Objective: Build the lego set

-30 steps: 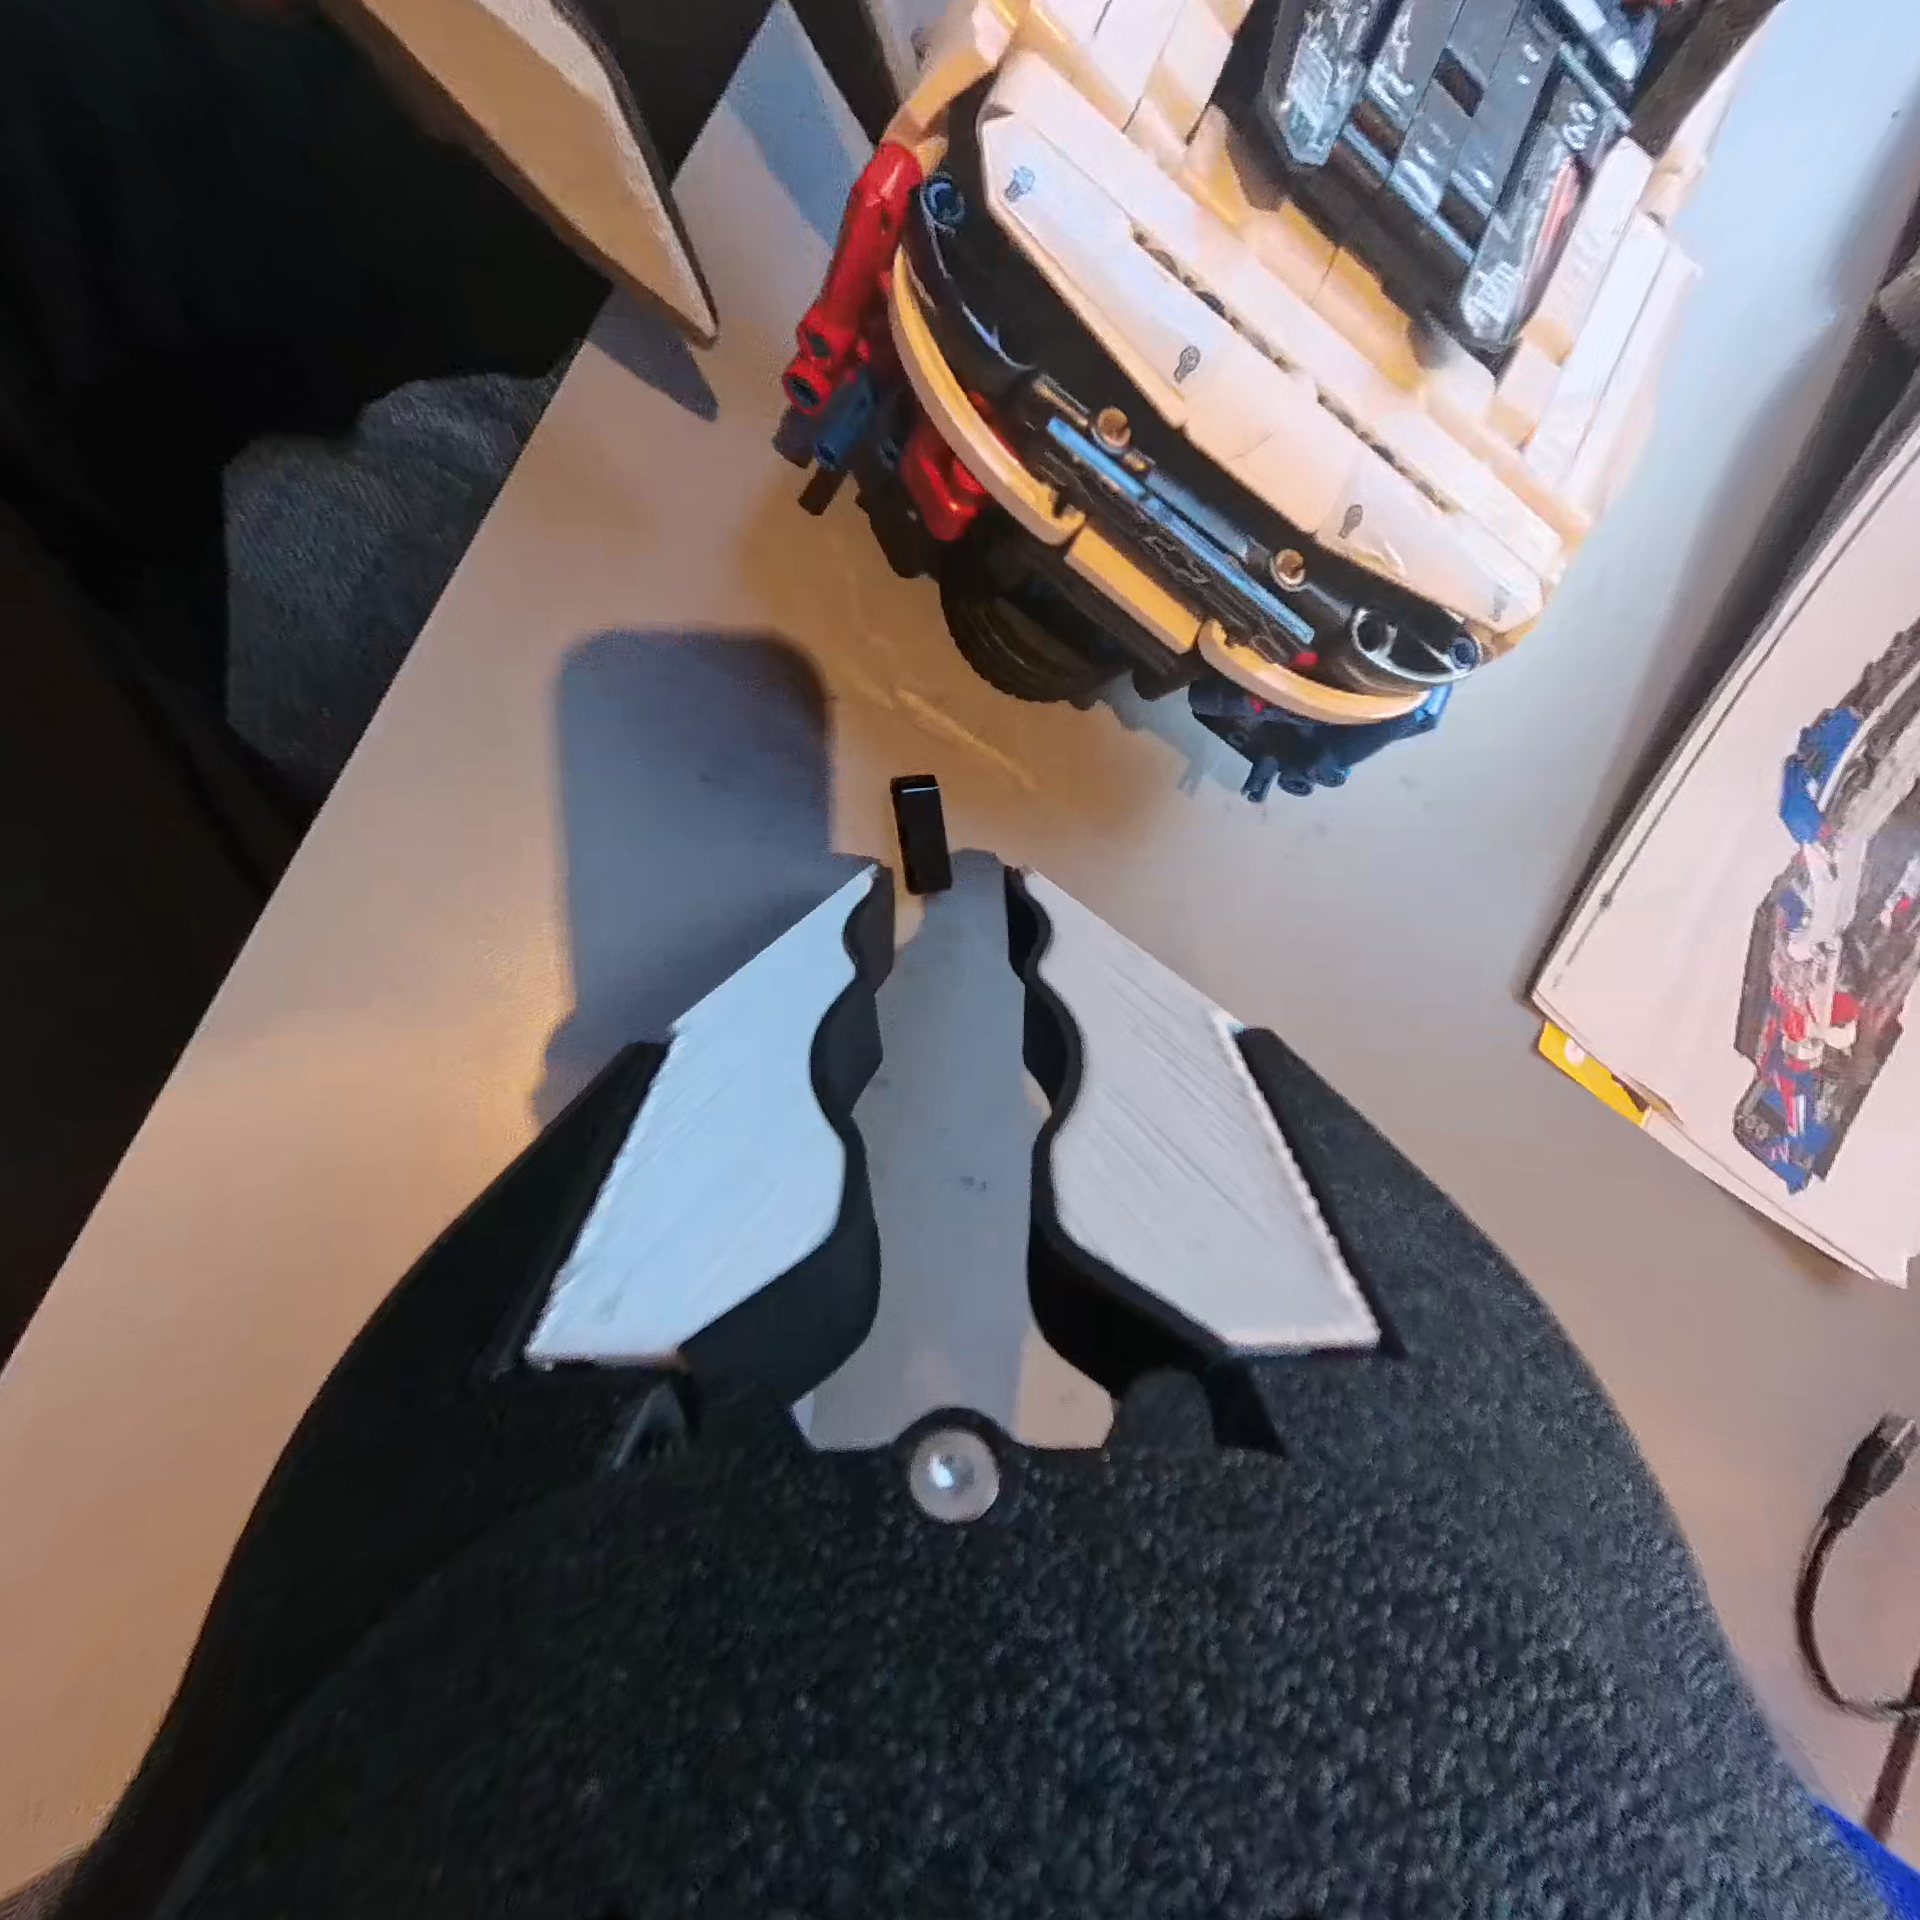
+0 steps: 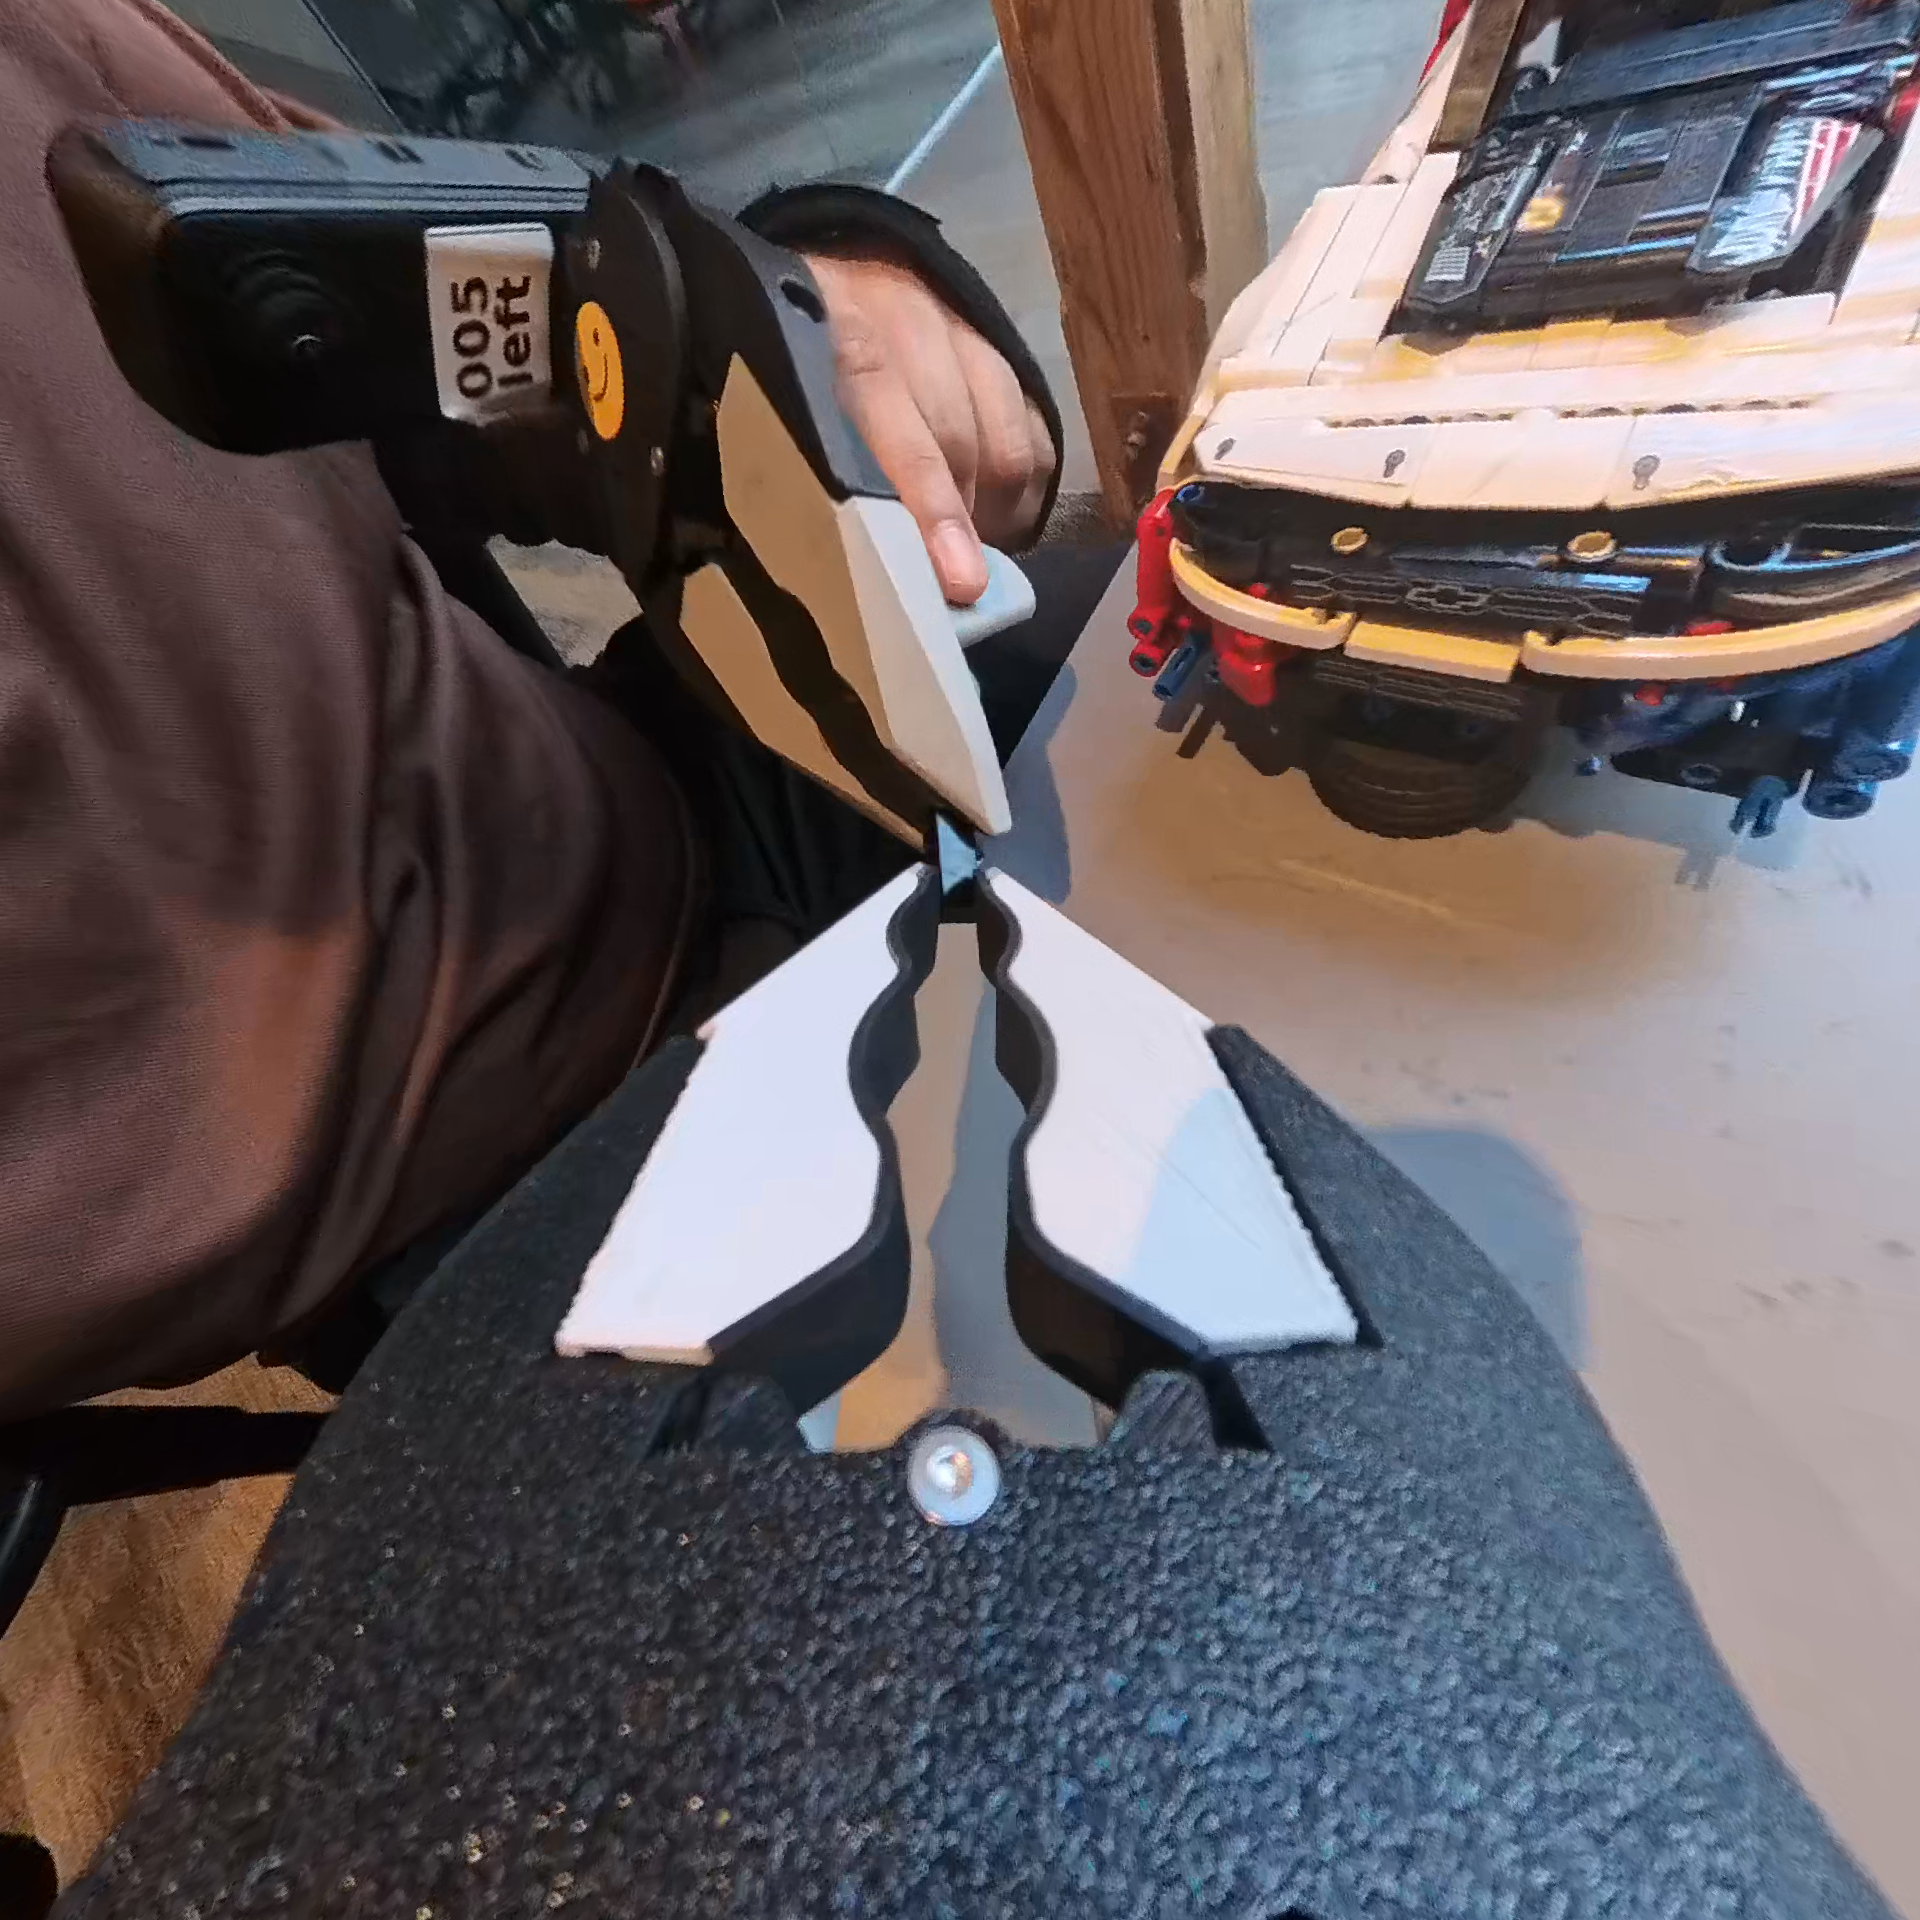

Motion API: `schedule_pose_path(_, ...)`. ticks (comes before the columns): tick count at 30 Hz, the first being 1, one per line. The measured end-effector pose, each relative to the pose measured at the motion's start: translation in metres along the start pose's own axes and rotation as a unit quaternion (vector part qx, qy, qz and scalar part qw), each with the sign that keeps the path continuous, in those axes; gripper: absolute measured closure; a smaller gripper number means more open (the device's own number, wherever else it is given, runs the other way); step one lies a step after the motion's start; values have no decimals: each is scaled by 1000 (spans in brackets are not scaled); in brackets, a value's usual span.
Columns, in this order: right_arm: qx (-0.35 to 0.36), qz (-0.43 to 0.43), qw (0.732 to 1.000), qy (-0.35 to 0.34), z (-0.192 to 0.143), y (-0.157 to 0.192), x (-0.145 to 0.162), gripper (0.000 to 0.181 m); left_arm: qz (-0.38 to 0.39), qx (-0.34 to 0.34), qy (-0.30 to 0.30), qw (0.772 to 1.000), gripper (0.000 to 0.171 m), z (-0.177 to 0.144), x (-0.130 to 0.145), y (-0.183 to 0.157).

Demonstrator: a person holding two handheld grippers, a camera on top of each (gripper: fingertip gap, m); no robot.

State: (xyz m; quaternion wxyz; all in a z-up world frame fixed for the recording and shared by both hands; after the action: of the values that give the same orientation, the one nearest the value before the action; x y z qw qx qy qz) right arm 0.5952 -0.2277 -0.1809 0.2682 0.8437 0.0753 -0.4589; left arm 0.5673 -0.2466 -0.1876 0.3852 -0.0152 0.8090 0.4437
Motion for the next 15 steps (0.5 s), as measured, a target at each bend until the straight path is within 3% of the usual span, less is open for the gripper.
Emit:
schedule_pose_path(7,-5,9,1000,-18,-6,-4,-3,181,-43,7,-17,999,164,2,-1,1)
schedule_pose_path(15,145,-45,988,8,-22,-36,4,181,-126,11,50,991,166,17,19,11)
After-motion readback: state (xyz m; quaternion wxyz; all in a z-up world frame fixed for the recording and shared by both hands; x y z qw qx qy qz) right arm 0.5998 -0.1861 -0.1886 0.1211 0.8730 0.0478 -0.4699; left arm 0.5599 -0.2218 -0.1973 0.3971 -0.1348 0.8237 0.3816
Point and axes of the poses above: each gripper's, where its closed fingertips meet, z out along the fingers, x out of its underside, y = z × x across the jaws, the point moved 2 cm from there along -z, back along the fingers, and after that the axes turned 2 degrees about -x, right-handed, at the moved point
